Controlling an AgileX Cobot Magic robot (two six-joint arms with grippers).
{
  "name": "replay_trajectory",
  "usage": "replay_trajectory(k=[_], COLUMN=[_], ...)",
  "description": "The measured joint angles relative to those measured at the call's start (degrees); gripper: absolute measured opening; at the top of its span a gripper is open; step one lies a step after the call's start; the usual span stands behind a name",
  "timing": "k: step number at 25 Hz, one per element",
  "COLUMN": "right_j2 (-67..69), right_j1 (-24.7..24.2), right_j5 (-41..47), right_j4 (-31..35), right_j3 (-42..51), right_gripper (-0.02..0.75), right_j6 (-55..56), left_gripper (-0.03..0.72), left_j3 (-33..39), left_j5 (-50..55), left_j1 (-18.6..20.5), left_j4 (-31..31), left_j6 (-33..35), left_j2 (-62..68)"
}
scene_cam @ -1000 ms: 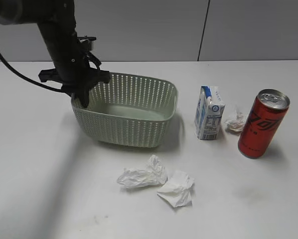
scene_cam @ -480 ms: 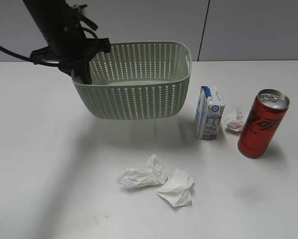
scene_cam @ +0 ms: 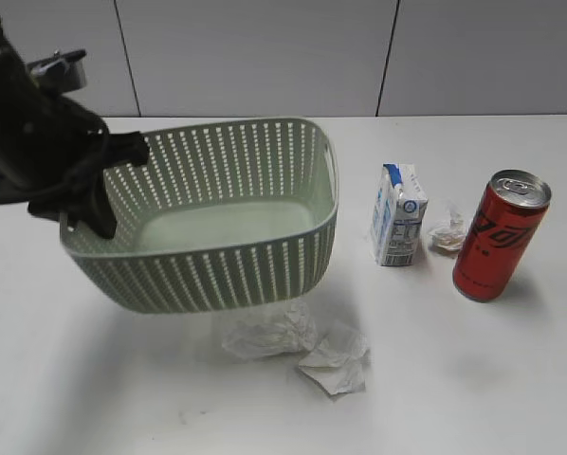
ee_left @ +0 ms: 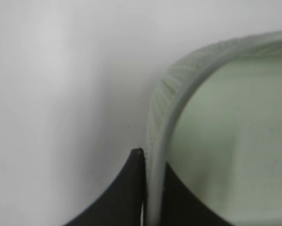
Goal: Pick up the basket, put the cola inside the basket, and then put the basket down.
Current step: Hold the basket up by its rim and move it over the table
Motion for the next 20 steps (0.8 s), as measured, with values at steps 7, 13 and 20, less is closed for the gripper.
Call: replay_trajectory(k=[7,13,20], right_j2=[0.56,9.00,28.64], right_j1=[0.00,0.00,0.00], right_j5=[0.00,-0.41,1.84], right_j4=[-1.34,0.47,3.25], right_j3=[0.00,-4.12,-17.00], right_gripper=[0.586,0.586,0.586], right_j6=[0.00,0.06,2.95], left_gripper=[0.000,0.000,0.000], left_j3=[13.74,17.23,17.56], left_j5=[-5.40,-17.60,-16.38], left_j1=[-5.16,-11.87,-12.17], left_j4=[-0.70,-0.24,5.23], left_j6=[-0.56,-9.40,-10.39], left_j2=[-6.63,-6.87,-3.89])
